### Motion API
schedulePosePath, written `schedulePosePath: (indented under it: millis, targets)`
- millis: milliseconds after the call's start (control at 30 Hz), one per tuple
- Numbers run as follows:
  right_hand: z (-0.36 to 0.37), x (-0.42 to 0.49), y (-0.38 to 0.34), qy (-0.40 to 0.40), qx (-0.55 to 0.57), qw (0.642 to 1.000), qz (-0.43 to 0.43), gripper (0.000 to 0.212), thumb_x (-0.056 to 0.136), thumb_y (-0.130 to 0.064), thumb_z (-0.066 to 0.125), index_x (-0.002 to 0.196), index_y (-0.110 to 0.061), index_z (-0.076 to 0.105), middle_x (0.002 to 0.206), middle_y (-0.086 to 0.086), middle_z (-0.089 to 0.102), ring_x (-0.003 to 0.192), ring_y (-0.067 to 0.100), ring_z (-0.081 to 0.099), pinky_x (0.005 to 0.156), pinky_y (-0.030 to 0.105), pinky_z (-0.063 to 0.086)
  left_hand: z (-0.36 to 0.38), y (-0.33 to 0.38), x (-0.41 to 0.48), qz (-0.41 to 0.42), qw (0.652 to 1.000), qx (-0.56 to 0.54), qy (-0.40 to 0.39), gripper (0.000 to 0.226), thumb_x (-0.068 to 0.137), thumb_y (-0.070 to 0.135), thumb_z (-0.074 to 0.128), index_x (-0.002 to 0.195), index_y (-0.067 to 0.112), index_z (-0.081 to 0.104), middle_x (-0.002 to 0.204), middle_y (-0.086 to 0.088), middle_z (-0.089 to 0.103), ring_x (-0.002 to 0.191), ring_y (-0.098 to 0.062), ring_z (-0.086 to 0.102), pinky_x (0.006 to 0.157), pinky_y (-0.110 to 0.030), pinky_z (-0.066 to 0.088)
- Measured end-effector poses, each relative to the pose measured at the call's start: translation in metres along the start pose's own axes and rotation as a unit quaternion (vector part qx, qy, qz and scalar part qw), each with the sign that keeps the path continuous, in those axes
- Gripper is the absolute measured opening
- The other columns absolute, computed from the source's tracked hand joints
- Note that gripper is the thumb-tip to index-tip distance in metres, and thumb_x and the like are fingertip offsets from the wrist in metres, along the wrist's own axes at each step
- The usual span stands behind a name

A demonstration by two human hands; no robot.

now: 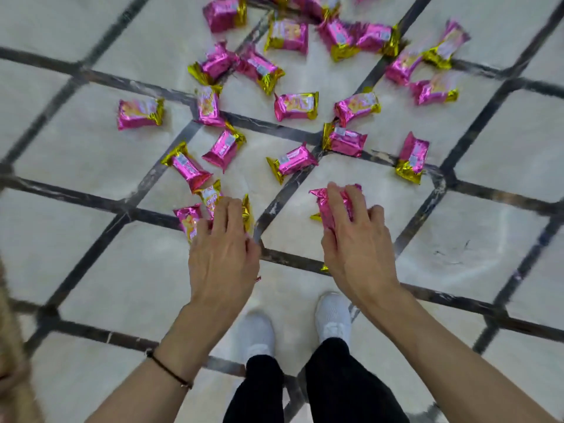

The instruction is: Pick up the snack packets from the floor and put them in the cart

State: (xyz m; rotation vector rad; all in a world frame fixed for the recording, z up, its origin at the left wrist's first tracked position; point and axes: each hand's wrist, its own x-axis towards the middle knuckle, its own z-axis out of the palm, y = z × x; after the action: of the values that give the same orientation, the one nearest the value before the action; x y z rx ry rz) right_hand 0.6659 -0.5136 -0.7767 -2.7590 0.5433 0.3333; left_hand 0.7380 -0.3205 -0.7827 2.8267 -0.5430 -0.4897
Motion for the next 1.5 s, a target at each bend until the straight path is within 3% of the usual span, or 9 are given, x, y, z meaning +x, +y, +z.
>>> schedulePosePath:
  millis: [200, 367, 600, 867, 1067, 1200, 1333, 1500]
  targets:
    - [-0.202, -0.056, -0.051, 0.056, 0.015, 0.998, 0.0, 0.073, 0.087, -0.021, 0.061, 0.154, -0.016, 0.033, 0.147, 0.012, 0.041, 0.094, 0.038, 0.046, 0.073, 0.044, 0.049, -0.215, 0.054, -0.03, 0.044, 0.996, -0.037, 0.067, 0.051, 0.085, 0.013, 0.059, 0.135, 0.011, 0.045, 0.133, -0.008, 0.051, 0.092, -0.034, 0.047, 0.083, -0.046, 0.043]
    - [-0.361, -0.108, -0.081, 0.105, -0.009, 0.994, 0.005, 0.074, 0.089, -0.026, 0.059, 0.155, -0.015, 0.028, 0.147, 0.012, 0.04, 0.107, 0.043, 0.049, 0.086, 0.049, 0.05, -0.379, 0.095, -0.067, 0.087, 0.993, 0.011, 0.078, 0.06, 0.08, 0.016, 0.063, 0.138, 0.018, 0.047, 0.14, -0.001, 0.049, 0.099, -0.036, 0.05, 0.073, -0.046, 0.048]
    - [-0.503, -0.193, -0.1, 0.202, -0.026, 0.978, 0.054, 0.064, 0.091, -0.031, 0.053, 0.15, -0.014, 0.036, 0.143, 0.012, 0.044, 0.089, 0.038, 0.046, 0.077, 0.044, 0.043, -0.517, 0.14, -0.131, 0.123, 0.984, -0.013, 0.126, 0.061, 0.082, 0.02, 0.062, 0.14, 0.021, 0.045, 0.141, 0.001, 0.048, 0.105, -0.036, 0.052, 0.08, -0.049, 0.051]
    - [-0.575, -0.273, -0.103, 0.249, -0.02, 0.961, 0.116, 0.069, 0.086, -0.029, 0.06, 0.15, -0.02, 0.035, 0.144, 0.006, 0.043, 0.102, 0.039, 0.049, 0.071, 0.043, 0.049, -0.564, 0.192, -0.162, 0.204, 0.971, -0.04, 0.117, 0.06, 0.082, 0.02, 0.064, 0.139, 0.022, 0.045, 0.141, 0.0, 0.048, 0.111, -0.037, 0.05, 0.08, -0.05, 0.05]
    - [-0.598, -0.332, -0.077, 0.284, -0.022, 0.936, 0.205, 0.065, 0.086, -0.028, 0.06, 0.146, -0.019, 0.038, 0.139, 0.004, 0.044, 0.097, 0.036, 0.047, 0.07, 0.044, 0.05, -0.578, 0.261, -0.183, 0.301, 0.944, -0.028, 0.133, 0.058, 0.083, 0.02, 0.061, 0.139, 0.018, 0.044, 0.141, -0.003, 0.048, 0.103, -0.038, 0.051, 0.074, -0.045, 0.049]
    - [-0.599, -0.383, -0.05, 0.31, -0.008, 0.916, 0.256, 0.066, 0.086, -0.027, 0.062, 0.147, -0.018, 0.038, 0.138, 0.003, 0.045, 0.101, 0.034, 0.049, 0.071, 0.043, 0.052, -0.561, 0.316, -0.214, 0.368, 0.923, -0.027, 0.107, 0.053, 0.086, 0.023, 0.062, 0.136, 0.017, 0.044, 0.14, -0.003, 0.047, 0.105, -0.034, 0.051, 0.074, -0.041, 0.046]
    - [-0.594, -0.444, -0.01, 0.321, 0.001, 0.888, 0.328, 0.068, 0.088, -0.029, 0.061, 0.15, -0.019, 0.036, 0.14, 0.002, 0.044, 0.103, 0.034, 0.051, 0.069, 0.042, 0.052, -0.537, 0.378, -0.251, 0.414, 0.908, -0.011, 0.073, 0.056, 0.087, 0.026, 0.064, 0.138, 0.02, 0.04, 0.143, 0.0, 0.044, 0.108, -0.034, 0.051, 0.081, -0.045, 0.051]
    - [-0.59, -0.543, 0.053, 0.332, 0.001, 0.852, 0.405, 0.068, 0.091, -0.035, 0.056, 0.153, -0.019, 0.032, 0.145, 0.005, 0.043, 0.109, 0.033, 0.05, 0.08, 0.044, 0.053, -0.498, 0.472, -0.321, 0.485, 0.874, -0.001, 0.041, 0.054, 0.085, 0.025, 0.061, 0.135, 0.021, 0.041, 0.137, 0.001, 0.046, 0.102, -0.033, 0.05, 0.079, -0.046, 0.05]
